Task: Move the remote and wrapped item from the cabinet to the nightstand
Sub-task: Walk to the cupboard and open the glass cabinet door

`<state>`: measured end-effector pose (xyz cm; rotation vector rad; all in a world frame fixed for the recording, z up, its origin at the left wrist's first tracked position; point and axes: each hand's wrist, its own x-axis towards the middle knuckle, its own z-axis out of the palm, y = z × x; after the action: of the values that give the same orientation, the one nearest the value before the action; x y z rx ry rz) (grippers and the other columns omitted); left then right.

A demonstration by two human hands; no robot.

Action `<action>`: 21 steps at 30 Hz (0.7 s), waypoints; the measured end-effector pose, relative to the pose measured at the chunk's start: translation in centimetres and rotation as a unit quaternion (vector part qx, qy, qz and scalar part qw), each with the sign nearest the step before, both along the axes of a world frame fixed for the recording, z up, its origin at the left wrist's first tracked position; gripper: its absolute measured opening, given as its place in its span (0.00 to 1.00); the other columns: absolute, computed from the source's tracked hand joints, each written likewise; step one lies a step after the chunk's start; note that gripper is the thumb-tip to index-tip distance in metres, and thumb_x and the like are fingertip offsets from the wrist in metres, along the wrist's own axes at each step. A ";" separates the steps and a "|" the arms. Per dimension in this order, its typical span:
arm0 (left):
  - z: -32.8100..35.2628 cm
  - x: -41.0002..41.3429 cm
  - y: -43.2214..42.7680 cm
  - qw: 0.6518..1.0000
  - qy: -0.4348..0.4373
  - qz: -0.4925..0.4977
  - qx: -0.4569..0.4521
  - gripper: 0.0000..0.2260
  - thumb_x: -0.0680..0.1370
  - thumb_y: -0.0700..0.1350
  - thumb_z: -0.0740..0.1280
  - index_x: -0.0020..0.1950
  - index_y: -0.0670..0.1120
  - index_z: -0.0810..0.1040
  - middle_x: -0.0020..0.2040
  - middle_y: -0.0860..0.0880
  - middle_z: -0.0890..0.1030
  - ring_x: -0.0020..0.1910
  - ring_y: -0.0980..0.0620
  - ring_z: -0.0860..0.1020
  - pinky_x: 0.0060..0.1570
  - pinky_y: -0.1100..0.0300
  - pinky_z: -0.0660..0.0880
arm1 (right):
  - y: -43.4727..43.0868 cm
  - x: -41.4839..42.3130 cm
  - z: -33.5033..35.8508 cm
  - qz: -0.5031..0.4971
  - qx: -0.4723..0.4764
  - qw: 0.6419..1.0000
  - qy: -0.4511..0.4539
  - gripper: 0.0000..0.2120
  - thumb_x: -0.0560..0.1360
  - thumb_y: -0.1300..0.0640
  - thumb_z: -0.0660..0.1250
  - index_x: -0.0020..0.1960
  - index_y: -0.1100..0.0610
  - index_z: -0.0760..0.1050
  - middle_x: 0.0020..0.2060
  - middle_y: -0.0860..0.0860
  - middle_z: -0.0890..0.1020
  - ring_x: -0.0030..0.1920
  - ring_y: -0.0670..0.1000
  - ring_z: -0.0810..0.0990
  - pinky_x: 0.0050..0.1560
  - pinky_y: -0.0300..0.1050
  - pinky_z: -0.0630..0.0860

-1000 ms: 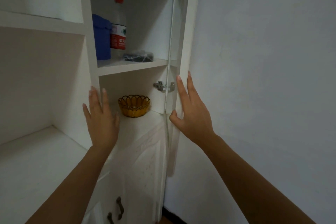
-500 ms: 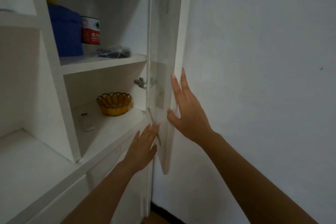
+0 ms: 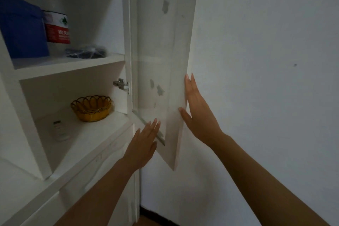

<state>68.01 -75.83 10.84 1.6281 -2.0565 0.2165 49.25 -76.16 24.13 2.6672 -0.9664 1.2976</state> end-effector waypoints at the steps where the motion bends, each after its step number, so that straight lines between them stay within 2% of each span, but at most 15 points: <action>1: -0.1 -0.2 -0.4 1.000 -0.010 -0.001 -0.007 0.25 0.76 0.54 0.41 0.72 0.51 0.40 0.74 0.52 0.42 0.72 0.52 0.42 0.68 0.54 0.44 | -0.5 -0.4 -0.1 -0.008 -0.001 1.000 -0.002 0.38 0.77 0.59 0.62 0.67 0.48 0.33 0.75 0.53 0.45 0.73 0.50 0.54 0.70 0.48 0.56; 3: -0.2 -0.7 -1.3 1.000 -0.023 0.000 -0.012 0.27 0.75 0.56 0.40 0.73 0.50 0.42 0.74 0.51 0.44 0.73 0.50 0.44 0.68 0.51 0.45 | -1.4 -1.0 -0.4 -0.028 0.001 1.000 -0.005 0.37 0.77 0.58 0.61 0.68 0.48 0.33 0.75 0.53 0.46 0.72 0.47 0.48 0.72 0.49 0.53; 9: -0.2 -2.4 -3.7 0.999 -0.028 0.015 -0.023 0.26 0.76 0.53 0.46 0.73 0.50 0.46 0.74 0.46 0.54 0.72 0.46 0.55 0.65 0.44 0.58 | -3.7 -2.3 -0.7 -0.085 0.006 0.996 -0.021 0.36 0.78 0.62 0.60 0.70 0.51 0.35 0.75 0.54 0.49 0.74 0.50 0.50 0.70 0.45 0.52; 13: -0.2 -3.6 -5.0 0.999 -0.025 0.011 -0.020 0.25 0.76 0.53 0.45 0.73 0.51 0.47 0.75 0.45 0.56 0.72 0.45 0.56 0.65 0.46 0.56 | -5.1 -3.1 -0.5 -0.133 0.008 0.991 -0.015 0.35 0.77 0.65 0.60 0.73 0.56 0.40 0.75 0.54 0.50 0.74 0.52 0.51 0.71 0.47 0.51; 17: 0.1 -4.5 -6.2 0.999 -0.029 0.015 -0.007 0.25 0.76 0.52 0.47 0.73 0.50 0.50 0.74 0.43 0.59 0.71 0.44 0.61 0.63 0.43 0.63 | -6.6 -3.9 -0.3 -0.164 0.011 0.986 -0.009 0.35 0.75 0.69 0.59 0.74 0.57 0.41 0.75 0.53 0.51 0.74 0.52 0.51 0.72 0.49 0.52; 21: 0.3 -5.1 -7.2 0.999 -0.029 0.015 0.001 0.24 0.76 0.52 0.47 0.73 0.50 0.53 0.73 0.42 0.60 0.70 0.44 0.62 0.62 0.41 0.64 | -8.2 -4.5 -0.2 -0.179 0.012 0.984 -0.008 0.37 0.74 0.70 0.60 0.74 0.57 0.41 0.75 0.53 0.51 0.74 0.52 0.50 0.72 0.50 0.53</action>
<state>62.91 -83.05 11.18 1.6731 -2.0770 0.2758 44.76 -84.40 23.92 2.3511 -1.3907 1.2321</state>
